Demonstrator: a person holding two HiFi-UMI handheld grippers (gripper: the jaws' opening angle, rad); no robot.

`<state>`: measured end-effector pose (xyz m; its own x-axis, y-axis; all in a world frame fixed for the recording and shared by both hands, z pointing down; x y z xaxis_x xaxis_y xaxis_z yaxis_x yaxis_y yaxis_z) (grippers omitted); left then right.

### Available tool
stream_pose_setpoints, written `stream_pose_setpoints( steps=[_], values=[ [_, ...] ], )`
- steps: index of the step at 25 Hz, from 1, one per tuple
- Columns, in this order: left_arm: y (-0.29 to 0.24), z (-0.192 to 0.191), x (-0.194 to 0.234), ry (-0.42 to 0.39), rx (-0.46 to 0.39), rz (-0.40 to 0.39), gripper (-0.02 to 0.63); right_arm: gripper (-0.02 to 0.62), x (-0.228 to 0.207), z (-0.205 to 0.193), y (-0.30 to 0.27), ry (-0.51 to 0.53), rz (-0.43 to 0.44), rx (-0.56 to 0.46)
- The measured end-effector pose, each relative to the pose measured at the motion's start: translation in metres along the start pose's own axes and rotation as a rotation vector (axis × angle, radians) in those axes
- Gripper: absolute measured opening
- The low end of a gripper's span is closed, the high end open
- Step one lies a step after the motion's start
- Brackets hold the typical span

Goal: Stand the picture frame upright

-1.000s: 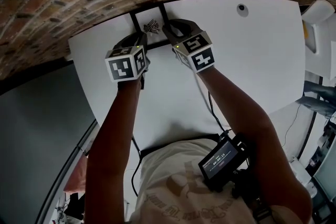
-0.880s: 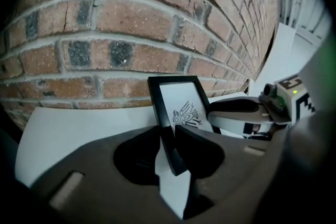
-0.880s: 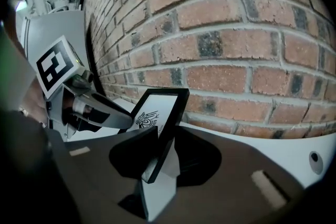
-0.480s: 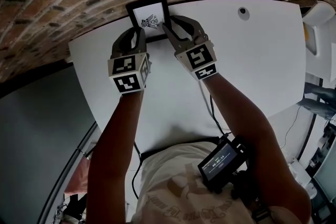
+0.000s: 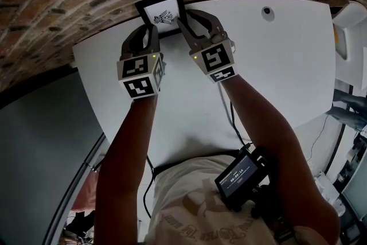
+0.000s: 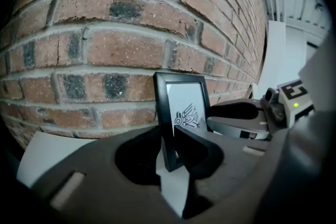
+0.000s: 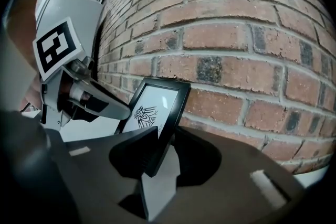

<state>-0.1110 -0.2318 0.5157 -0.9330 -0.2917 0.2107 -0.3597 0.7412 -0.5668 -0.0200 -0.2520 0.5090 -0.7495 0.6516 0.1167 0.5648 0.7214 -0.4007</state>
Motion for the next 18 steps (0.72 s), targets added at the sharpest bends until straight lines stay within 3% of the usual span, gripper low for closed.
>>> stream_pose_setpoints(
  steps=[18],
  values=[
    [-0.017,0.009,0.011,0.026,-0.009,-0.01,0.092,0.089,-0.01,0.0,-0.016,-0.011,-0.005,0.015]
  ],
)
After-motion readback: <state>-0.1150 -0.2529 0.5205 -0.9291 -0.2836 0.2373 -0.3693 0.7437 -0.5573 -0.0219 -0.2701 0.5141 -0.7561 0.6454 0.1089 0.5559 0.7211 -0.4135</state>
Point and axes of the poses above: the fingertips, and each gripper's own axes: y backward along the fingers, x to its left, z out of its top, the point moved 1 cm from there along y, backward along the fingers, and after that the axes turned 4 degrees about -z, right-handed, at the moved point
